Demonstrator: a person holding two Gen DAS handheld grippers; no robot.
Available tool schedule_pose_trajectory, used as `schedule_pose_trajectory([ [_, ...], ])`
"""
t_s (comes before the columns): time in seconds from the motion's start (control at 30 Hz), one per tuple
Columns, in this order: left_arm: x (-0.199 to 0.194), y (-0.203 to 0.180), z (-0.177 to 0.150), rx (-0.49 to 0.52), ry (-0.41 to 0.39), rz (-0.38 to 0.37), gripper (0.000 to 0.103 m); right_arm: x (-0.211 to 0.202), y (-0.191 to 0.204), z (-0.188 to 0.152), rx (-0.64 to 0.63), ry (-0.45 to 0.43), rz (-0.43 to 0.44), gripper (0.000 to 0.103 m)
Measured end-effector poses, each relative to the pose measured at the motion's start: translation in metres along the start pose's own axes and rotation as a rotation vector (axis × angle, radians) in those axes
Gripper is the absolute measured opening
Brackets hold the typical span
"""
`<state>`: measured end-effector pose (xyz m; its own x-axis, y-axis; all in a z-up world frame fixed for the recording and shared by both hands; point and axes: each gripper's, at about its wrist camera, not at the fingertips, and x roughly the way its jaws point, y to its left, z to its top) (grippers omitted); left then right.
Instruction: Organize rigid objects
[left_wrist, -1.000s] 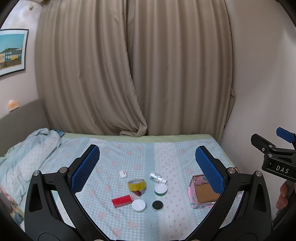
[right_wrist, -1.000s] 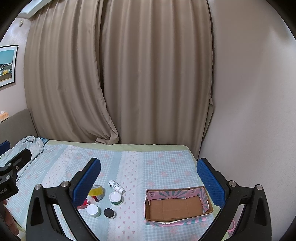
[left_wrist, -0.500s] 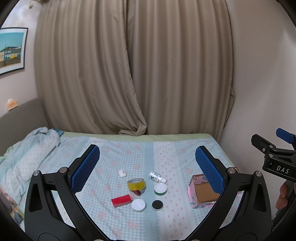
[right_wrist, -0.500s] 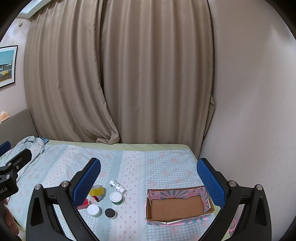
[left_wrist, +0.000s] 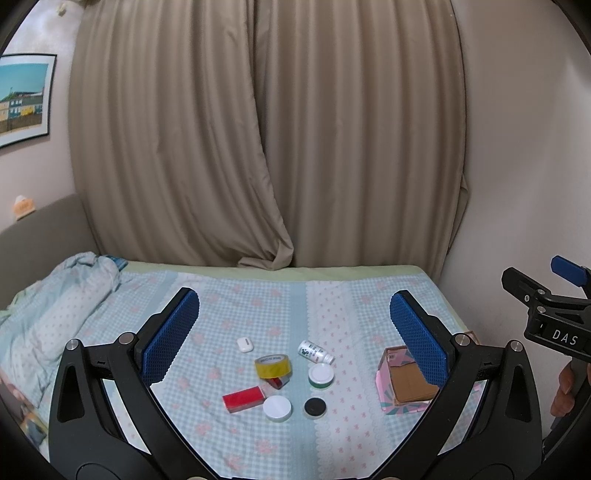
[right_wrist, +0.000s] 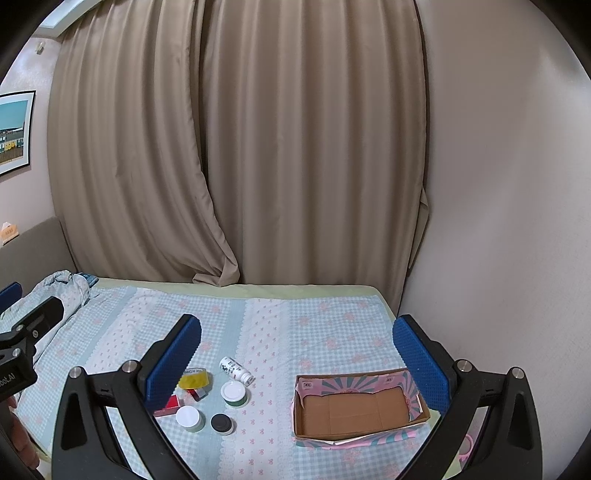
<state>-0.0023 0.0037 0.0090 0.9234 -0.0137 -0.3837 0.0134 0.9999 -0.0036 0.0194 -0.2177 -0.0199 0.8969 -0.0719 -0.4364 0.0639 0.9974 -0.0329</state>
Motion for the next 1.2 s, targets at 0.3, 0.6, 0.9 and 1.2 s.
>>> schedule_pose_trajectory([
  [0.3, 0.001, 0.002, -0.002, -0.004, 0.005, 0.006, 0.103, -0.004, 0.001, -0.001, -0.001, 0.001, 0.002, 0.103],
  [0.6, 0.003, 0.004, -0.003, -0.012, 0.035, 0.015, 0.103, -0.011, -0.001, 0.006, -0.009, 0.013, 0.019, 0.103],
  [0.9, 0.038, 0.037, -0.026, -0.005, 0.162, 0.029, 0.103, 0.004, 0.014, 0.0, -0.102, 0.077, 0.077, 0.103],
  [1.2, 0.105, 0.114, -0.069, 0.071, 0.317, -0.065, 0.103, 0.051, 0.065, -0.04, -0.039, 0.235, 0.057, 0.103],
])
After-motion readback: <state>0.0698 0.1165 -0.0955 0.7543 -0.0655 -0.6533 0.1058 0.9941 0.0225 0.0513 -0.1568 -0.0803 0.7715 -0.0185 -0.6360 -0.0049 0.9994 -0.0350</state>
